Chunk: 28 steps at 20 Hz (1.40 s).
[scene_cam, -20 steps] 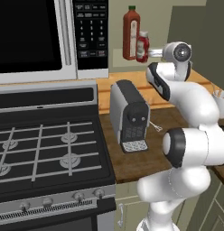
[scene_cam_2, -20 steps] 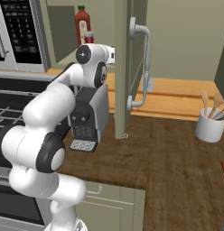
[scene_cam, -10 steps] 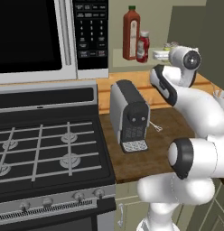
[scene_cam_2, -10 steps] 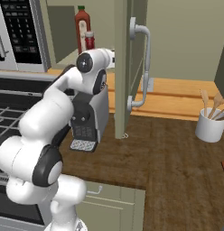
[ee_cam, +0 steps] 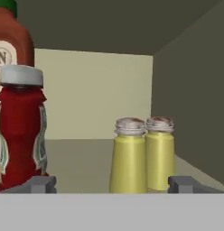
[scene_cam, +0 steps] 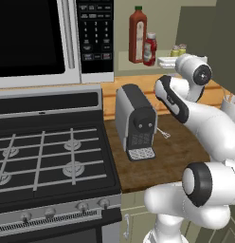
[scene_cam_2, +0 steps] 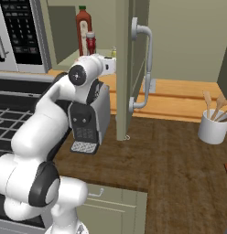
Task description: Put the shaker and condiment bottle from the counter next to their counterparts in the cabinet.
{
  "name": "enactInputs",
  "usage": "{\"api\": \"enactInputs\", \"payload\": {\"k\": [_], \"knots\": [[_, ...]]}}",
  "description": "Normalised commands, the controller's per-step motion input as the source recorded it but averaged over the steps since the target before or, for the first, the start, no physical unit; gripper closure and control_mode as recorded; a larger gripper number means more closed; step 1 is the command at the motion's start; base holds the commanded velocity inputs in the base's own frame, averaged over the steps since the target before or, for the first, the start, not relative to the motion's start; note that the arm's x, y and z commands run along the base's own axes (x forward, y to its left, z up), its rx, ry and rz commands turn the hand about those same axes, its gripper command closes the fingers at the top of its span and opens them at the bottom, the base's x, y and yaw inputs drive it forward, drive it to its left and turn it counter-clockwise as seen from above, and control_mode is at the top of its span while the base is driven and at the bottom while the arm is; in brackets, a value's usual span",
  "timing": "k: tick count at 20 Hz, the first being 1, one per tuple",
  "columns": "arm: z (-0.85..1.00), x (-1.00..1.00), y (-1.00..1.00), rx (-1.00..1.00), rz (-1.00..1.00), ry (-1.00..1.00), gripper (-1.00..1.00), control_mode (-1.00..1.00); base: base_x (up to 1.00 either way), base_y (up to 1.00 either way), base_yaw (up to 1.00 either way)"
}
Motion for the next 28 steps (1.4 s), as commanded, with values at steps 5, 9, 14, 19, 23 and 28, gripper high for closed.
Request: {"api": "enactInputs", "payload": {"k": [5, 9, 14, 19, 23, 28], "knots": [[0.15, -0.47, 0.42, 0.0, 0.04, -0.08, -1.0, -1.0, 0.0, 0.0, 0.0], [0.36, -0.68, 0.25, 0.0, 0.0, -0.08, -1.0, -1.0, 0.0, 0.0, 0.0], [0.37, -0.63, 0.2, 0.0, 0.0, -0.09, -1.0, -1.0, 0.0, 0.0, 0.0], [0.27, -0.57, 0.21, 0.0, 0.0, -0.02, -1.0, -1.0, 0.0, 0.0, 0.0], [0.13, -0.5, 0.3, 0.0, 0.0, 0.0, -1.0, -1.0, 0.0, 0.0, 0.0], [0.0, -0.63, 0.34, 0.0, 0.0, 0.0, -1.0, -1.0, 0.0, 0.0, 0.0]]}}
